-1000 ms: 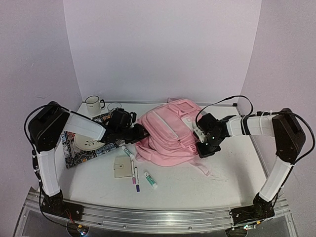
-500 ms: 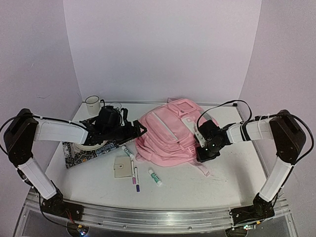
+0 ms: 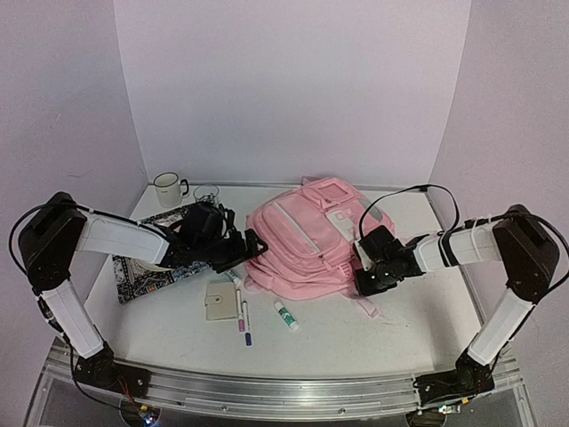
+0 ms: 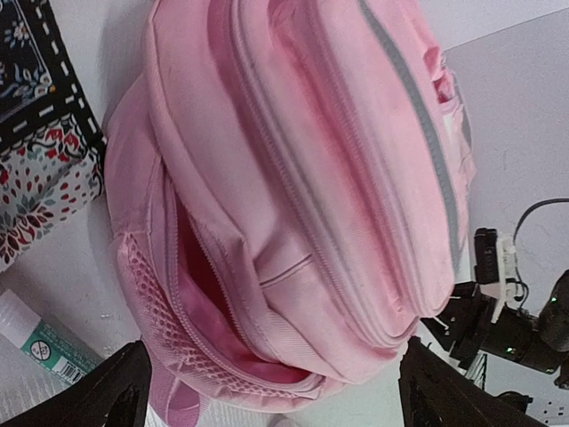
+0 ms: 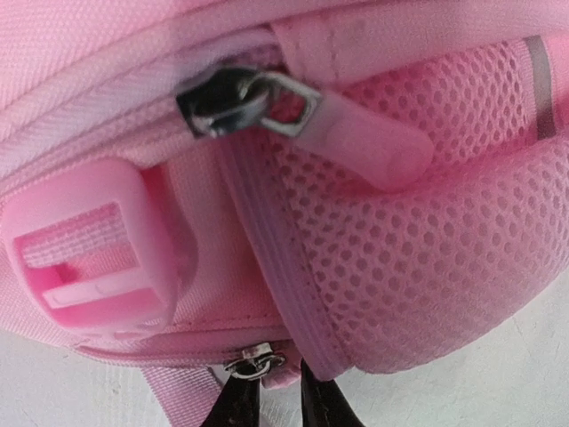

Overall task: Pack the student bag
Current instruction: Grab the largest pocket of the student bag.

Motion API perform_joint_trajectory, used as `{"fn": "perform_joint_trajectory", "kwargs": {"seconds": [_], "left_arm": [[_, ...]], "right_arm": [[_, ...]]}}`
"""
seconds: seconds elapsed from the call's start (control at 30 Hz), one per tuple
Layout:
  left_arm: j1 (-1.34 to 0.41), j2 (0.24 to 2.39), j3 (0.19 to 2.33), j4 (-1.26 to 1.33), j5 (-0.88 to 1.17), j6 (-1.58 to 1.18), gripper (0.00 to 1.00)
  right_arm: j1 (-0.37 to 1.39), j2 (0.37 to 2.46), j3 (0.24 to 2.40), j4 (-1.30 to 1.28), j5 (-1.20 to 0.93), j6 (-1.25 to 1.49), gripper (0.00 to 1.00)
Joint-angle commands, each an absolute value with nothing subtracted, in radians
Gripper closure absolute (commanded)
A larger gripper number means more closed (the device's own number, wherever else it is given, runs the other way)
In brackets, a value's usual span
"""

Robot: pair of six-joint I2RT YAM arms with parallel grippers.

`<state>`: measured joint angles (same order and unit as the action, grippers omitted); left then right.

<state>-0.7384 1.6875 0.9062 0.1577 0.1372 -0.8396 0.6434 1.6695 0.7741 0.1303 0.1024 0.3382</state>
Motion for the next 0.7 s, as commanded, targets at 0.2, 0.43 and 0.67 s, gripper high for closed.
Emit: {"fn": "perform_joint_trajectory", "kwargs": {"seconds": [0.2,0.43,0.67], "left_arm": [[-0.755,1.775,0.913,0.206,0.163,-0.904,0.11],[-0.76,1.798,0.9,0.236,0.174,-0.927,0.3],[-0.792,1.859,0.903,0.354,0.238,-1.002,0.6]], "right_arm": [[0.655,1.519,0.734,0.085,0.089,0.353,1.0],[0.656,1.471,0.762,0.025,0.02,0.342,1.0],[0.701,1.559,0.889,-0.096,-0.068,0.345,1.0]]}}
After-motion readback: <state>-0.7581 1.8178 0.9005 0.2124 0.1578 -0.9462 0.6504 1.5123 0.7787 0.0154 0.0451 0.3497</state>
